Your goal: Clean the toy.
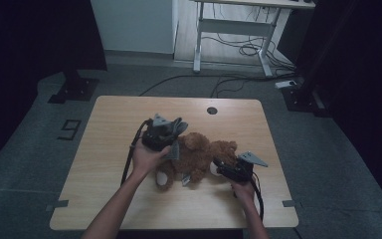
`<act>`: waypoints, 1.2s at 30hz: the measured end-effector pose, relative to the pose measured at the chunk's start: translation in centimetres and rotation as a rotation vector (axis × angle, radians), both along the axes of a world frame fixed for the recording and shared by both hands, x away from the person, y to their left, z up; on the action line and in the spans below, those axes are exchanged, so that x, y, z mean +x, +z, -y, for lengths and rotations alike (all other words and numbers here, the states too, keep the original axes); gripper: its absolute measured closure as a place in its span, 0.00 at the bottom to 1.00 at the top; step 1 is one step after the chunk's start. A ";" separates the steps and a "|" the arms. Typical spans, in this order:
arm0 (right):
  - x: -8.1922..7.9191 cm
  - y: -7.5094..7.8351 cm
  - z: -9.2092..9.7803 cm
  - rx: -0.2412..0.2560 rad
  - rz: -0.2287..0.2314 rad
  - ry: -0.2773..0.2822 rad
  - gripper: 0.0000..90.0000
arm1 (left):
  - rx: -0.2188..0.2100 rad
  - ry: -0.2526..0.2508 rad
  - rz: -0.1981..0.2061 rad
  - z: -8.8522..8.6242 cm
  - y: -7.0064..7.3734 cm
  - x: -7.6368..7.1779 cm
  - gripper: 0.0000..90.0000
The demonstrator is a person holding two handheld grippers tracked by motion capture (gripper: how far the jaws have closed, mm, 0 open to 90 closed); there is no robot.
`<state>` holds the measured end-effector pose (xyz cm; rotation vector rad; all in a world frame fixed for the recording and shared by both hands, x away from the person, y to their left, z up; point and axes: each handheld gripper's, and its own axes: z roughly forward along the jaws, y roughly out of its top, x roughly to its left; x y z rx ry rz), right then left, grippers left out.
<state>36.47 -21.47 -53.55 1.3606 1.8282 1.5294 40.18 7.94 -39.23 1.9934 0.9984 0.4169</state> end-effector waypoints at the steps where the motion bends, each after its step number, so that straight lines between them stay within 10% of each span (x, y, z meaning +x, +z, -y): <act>1: 0.0 0.0 0.0 -0.001 0.001 0.001 0.30 | -0.004 -0.011 -0.002 0.7 0.4 0.3 0.90; 6: 0.0 0.0 0.0 0.003 0.002 0.002 0.30 | -0.001 -0.062 -0.029 3.6 1.1 1.4 0.89; 13: 0.0 0.0 0.1 -0.004 0.001 0.005 0.30 | 0.119 -0.064 -0.084 5.6 -2.9 1.7 0.89; 25: -0.4 1.1 -0.2 -0.076 -0.015 0.034 0.09 | 0.035 -0.061 -0.053 3.1 -5.5 -0.7 0.91; 36: -0.5 3.9 2.5 0.025 0.006 0.057 0.08 | -0.031 -0.093 -0.057 1.8 -6.7 -2.3 0.91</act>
